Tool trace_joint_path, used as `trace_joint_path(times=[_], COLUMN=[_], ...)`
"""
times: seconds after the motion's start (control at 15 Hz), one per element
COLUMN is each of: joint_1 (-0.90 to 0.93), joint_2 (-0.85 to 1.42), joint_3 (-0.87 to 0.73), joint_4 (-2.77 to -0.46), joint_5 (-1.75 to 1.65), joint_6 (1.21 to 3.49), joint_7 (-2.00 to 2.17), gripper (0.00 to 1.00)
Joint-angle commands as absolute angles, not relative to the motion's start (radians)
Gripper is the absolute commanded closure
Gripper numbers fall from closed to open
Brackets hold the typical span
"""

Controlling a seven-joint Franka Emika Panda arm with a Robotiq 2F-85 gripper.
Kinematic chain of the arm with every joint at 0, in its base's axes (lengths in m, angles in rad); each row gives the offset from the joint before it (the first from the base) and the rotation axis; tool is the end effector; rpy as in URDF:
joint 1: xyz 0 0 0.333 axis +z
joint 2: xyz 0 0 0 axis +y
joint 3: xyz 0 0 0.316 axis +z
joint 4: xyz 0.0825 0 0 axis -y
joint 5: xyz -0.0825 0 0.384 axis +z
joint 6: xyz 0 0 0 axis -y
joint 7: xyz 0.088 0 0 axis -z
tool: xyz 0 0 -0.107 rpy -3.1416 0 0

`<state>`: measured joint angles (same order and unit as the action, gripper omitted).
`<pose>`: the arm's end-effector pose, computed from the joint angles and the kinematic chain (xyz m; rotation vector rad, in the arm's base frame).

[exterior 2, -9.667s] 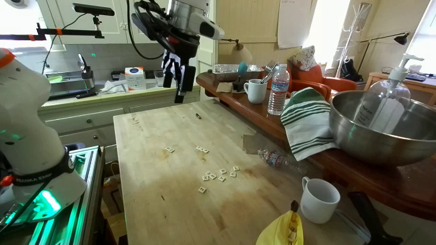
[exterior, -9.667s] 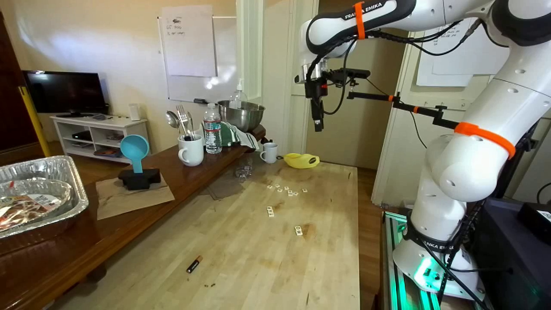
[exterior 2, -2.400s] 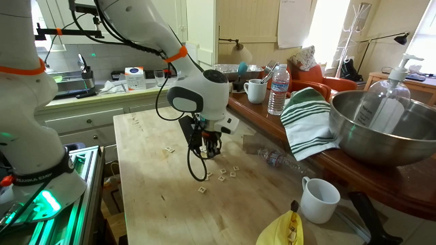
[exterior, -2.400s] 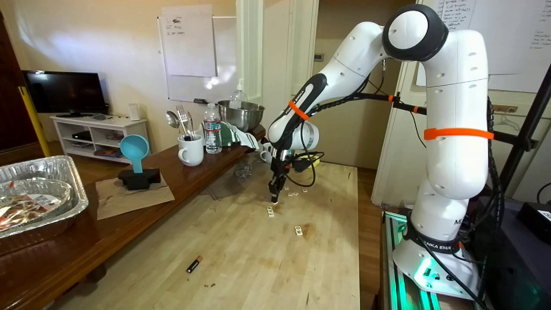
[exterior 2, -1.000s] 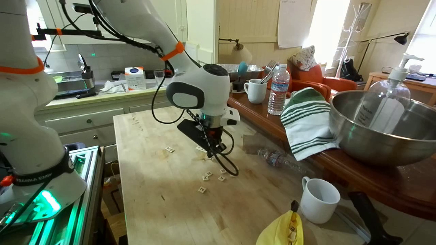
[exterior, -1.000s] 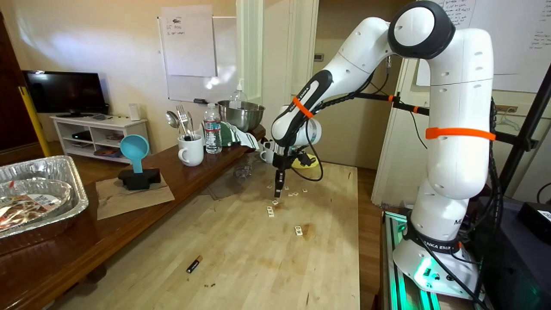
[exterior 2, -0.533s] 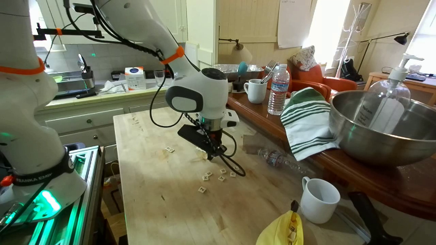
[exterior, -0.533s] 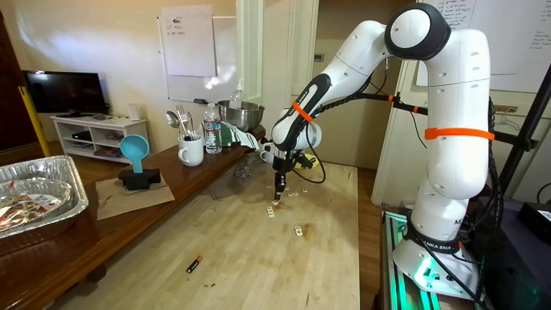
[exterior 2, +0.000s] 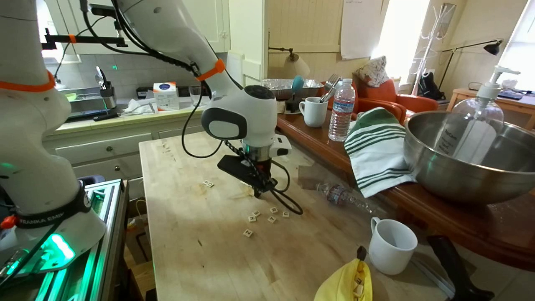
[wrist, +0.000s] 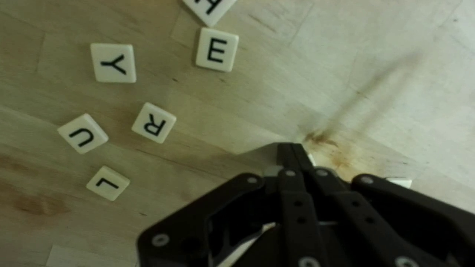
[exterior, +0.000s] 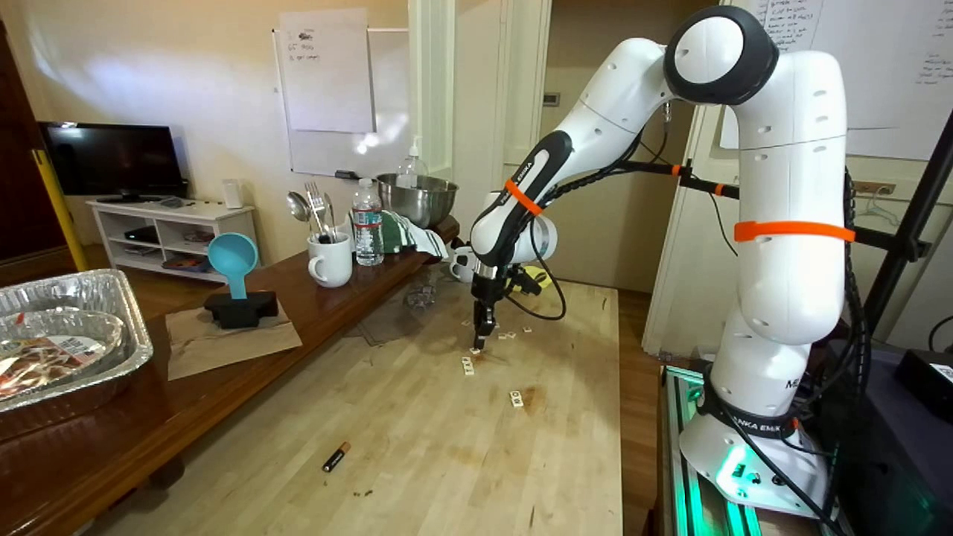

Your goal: Align the wooden blocks

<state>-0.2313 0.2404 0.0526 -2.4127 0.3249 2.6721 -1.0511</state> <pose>0.4876 -0.0971 0.2139 -2.8886 -0.8648 -0.1624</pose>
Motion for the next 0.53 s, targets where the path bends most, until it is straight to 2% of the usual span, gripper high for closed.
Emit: trace_joint_path(times=[0.0,0.47], joint_1=[-0.219,-0.2], joint_2=[0.257,0.261], joint_3=[0.05,0.043], joint_4=[-2.419,-2.413], joint_5=[0.319,0.308], joint_6=[2.686,2.675], joint_7=[-1.031,-0.922], gripper=[1.0,1.0])
